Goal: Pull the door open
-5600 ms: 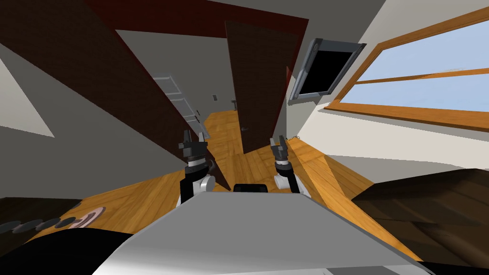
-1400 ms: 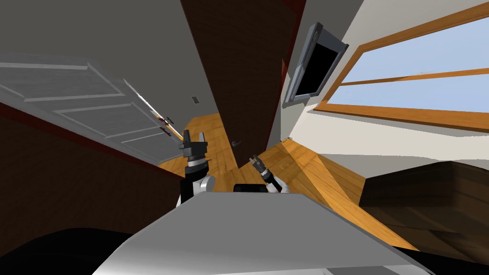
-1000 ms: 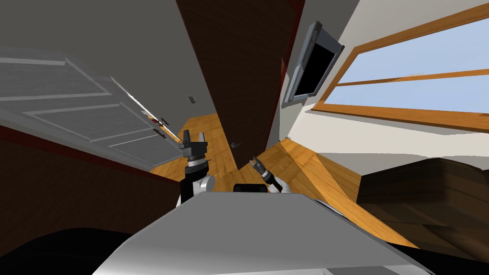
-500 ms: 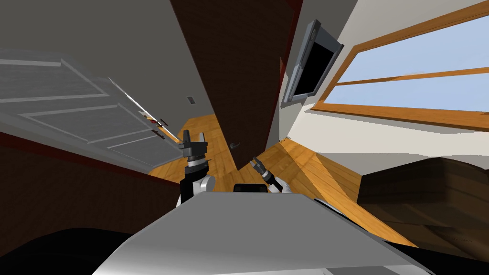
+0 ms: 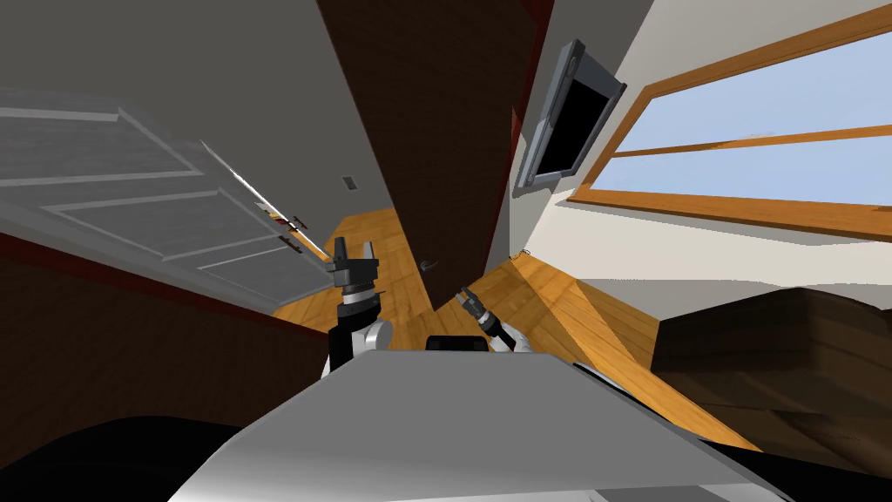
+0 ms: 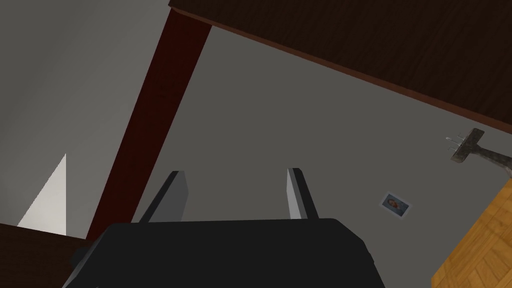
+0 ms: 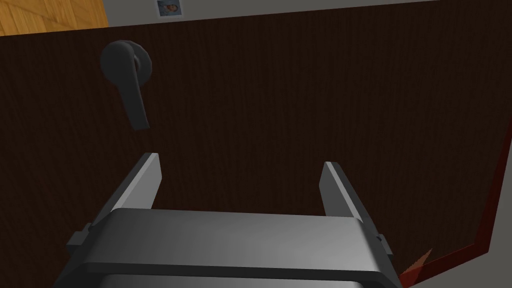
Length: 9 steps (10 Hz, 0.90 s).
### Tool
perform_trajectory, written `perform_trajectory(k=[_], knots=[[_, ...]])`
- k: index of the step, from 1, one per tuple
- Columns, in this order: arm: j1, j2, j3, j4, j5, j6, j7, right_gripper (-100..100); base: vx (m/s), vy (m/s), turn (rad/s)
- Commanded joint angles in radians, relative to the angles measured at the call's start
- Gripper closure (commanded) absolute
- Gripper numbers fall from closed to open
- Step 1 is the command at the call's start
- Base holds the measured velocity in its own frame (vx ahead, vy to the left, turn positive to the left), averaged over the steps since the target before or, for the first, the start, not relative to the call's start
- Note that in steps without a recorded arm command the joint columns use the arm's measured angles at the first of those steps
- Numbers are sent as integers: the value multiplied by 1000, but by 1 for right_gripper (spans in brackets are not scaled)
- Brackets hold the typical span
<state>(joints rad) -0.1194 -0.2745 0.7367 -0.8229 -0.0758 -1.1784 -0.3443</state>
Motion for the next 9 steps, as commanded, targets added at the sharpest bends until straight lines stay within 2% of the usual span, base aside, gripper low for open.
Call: perform_trajectory(k=[1, 3, 4, 5, 8, 9], knots=[[-6, 16, -13, 15, 4, 27, 16, -100, -59, -41, 265], [-15, 39, -31, 37, 10, 64, 39, -100, -85, -104, 205], [-17, 47, -37, 43, 12, 75, 46, -100, -54, -81, 103], [-23, 62, -48, 57, 16, 99, 61, -100, -28, -49, 101], [-39, 104, -81, 95, 26, 166, 102, -100, -15, -14, 72], [-42, 113, -88, 103, 28, 180, 110, -100, -3, 0, 23]])
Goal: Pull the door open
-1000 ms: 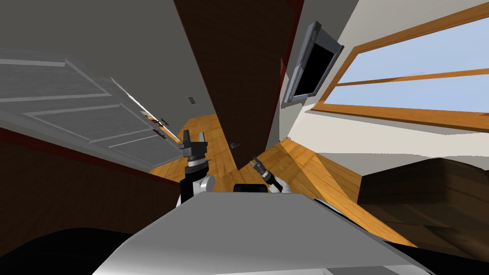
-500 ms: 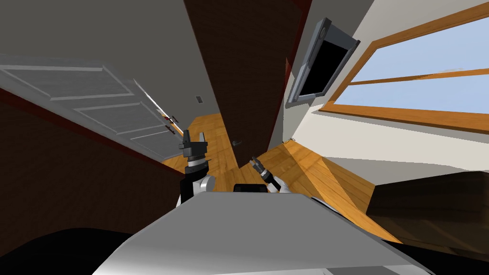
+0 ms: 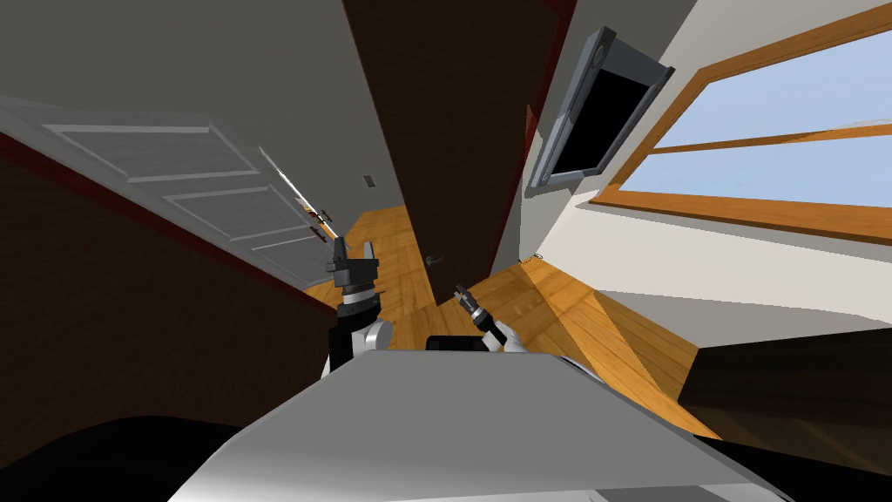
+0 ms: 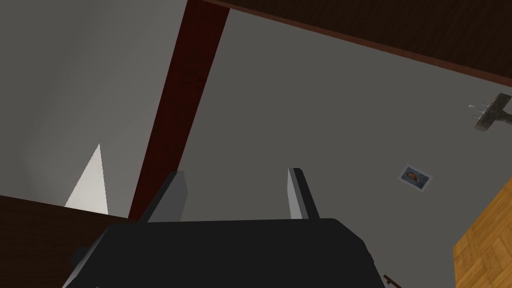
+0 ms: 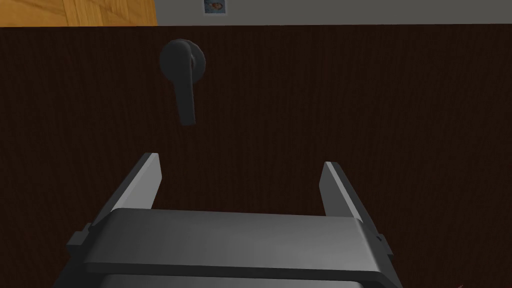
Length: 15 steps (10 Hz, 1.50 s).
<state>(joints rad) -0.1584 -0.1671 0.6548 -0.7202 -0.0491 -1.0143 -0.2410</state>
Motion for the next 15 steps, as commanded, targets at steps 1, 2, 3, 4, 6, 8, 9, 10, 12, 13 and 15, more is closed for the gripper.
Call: perform_trajectory(k=[1, 2, 3, 4, 6, 8, 9, 10, 12, 13, 15], knots=[[-6, 15, -12, 9, 4, 30, 15, -100, 0, 0, 0], [-9, 24, -19, 17, 6, 44, 24, -100, 8, 10, -13], [-13, 34, -26, 25, 8, 57, 32, -100, 13, 14, -17], [-19, 52, -39, 40, 12, 84, 49, -100, 43, 31, -51], [-28, 78, -57, 62, 18, 121, 72, -100, 76, 59, -81], [-31, 86, -62, 68, 20, 133, 79, -100, 103, 93, -59], [-38, 108, -77, 86, 24, 164, 98, -100, 118, 107, -152], [-40, 114, -81, 90, 26, 172, 103, -100, 117, 69, 53], [-42, 120, -85, 95, 27, 180, 108, -100, 43, -3, 65], [-42, 120, -85, 95, 27, 180, 108, -100, 16, -22, -26], [-42, 120, -85, 95, 27, 180, 108, -100, 4, 3, 13]])
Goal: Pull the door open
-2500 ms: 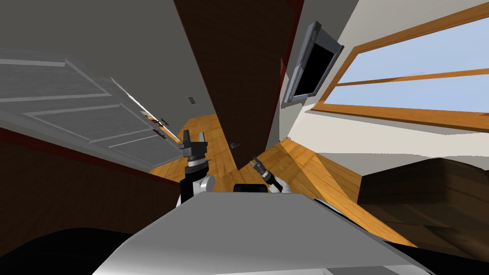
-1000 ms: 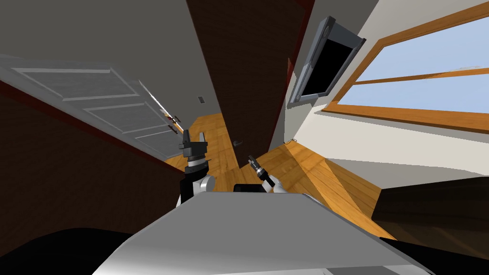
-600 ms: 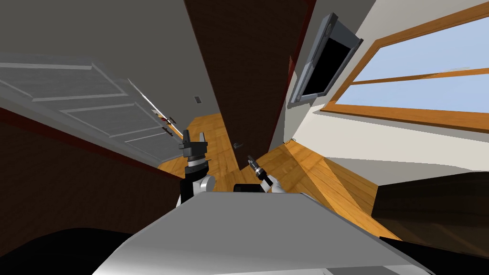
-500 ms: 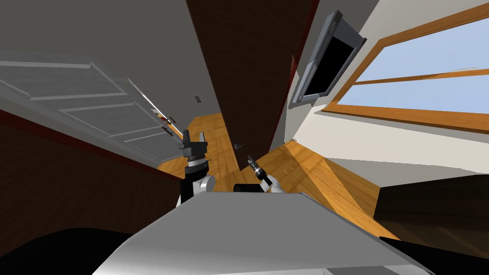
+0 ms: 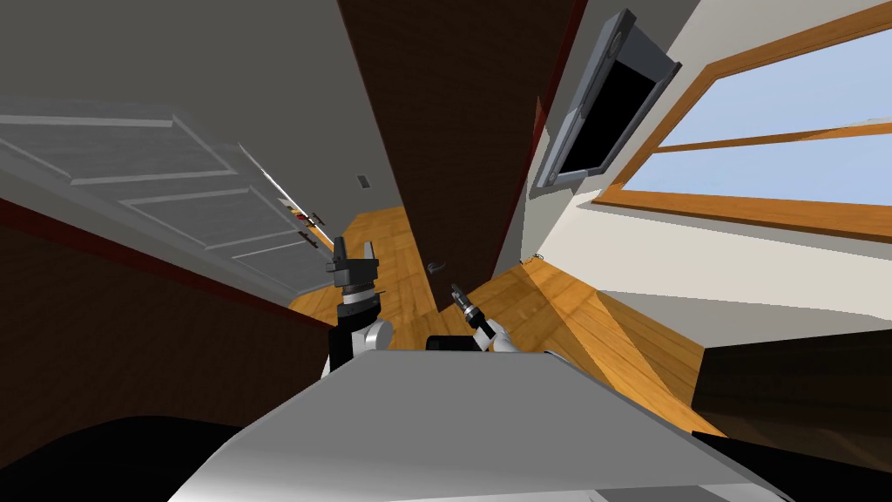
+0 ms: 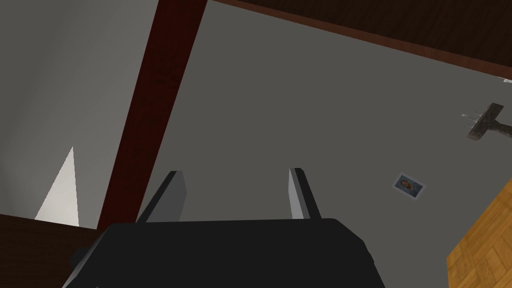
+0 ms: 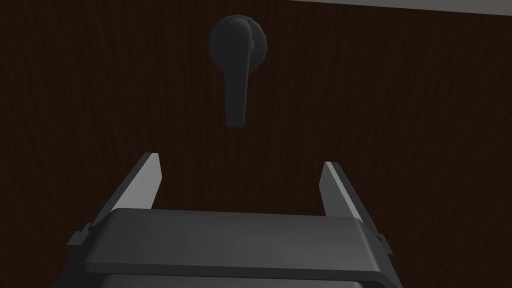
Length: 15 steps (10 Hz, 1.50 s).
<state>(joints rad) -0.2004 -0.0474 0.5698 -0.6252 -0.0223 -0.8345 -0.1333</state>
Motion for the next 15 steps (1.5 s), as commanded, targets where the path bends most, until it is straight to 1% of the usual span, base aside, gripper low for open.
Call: perform_trajectory(k=[1, 5, 6, 8, 9, 11, 12, 13, 15], knots=[[0, 0, 0, 0, 0, 0, 0, -100, 6, -4, 1], [0, 0, 0, 0, 0, 0, 0, -100, -9, 0, -14], [0, -1, -5, 2, -1, 1, 1, -100, -23, -66, 200], [-1, -3, -16, 10, -1, 8, 7, -100, -65, -126, 311], [-7, 7, -33, 22, -3, 20, 18, -100, -22, -40, -140], [-10, 13, -38, 25, -5, 20, 21, -100, 70, 117, -285], [-11, 15, -39, 25, -6, 20, 21, -100, 89, 155, -50], [-12, 17, -41, 26, -7, 20, 22, -100, 28, 54, 195], [-12, 17, -41, 26, -7, 20, 22, -100, 12, -2, 15]])
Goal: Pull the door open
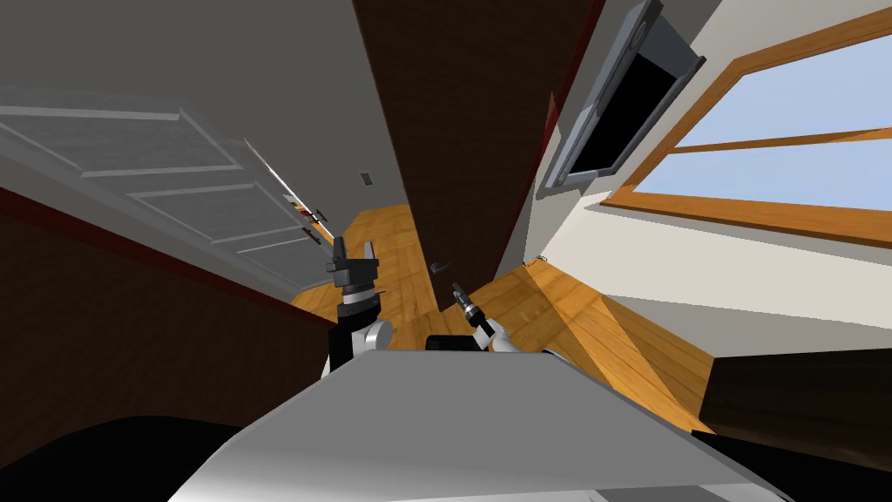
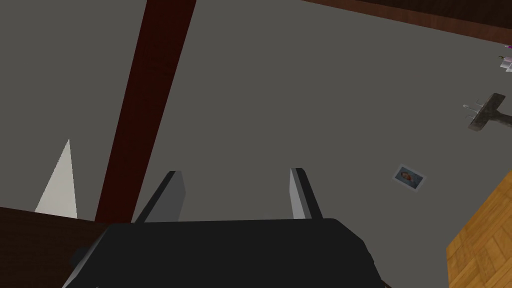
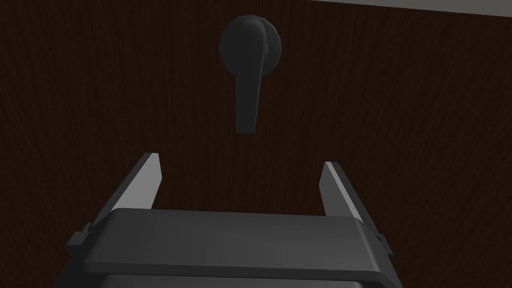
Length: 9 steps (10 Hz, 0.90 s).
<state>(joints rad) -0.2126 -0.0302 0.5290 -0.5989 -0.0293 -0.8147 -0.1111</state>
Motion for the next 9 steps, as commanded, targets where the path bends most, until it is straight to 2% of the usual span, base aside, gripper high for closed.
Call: perform_trajectory(k=[1, 7, 8, 9], knots=[[0, 0, 0, 0, 0, 0, 0, -100, 12, -18, -23], [0, 0, 0, 0, 0, 0, 0, -100, -5, 2, -4], [2, -14, -31, 5, 11, 1, 1, -100, -21, -30, 339], [2, -19, -47, 7, 18, 2, 2, -100, -46, -77, 279]])
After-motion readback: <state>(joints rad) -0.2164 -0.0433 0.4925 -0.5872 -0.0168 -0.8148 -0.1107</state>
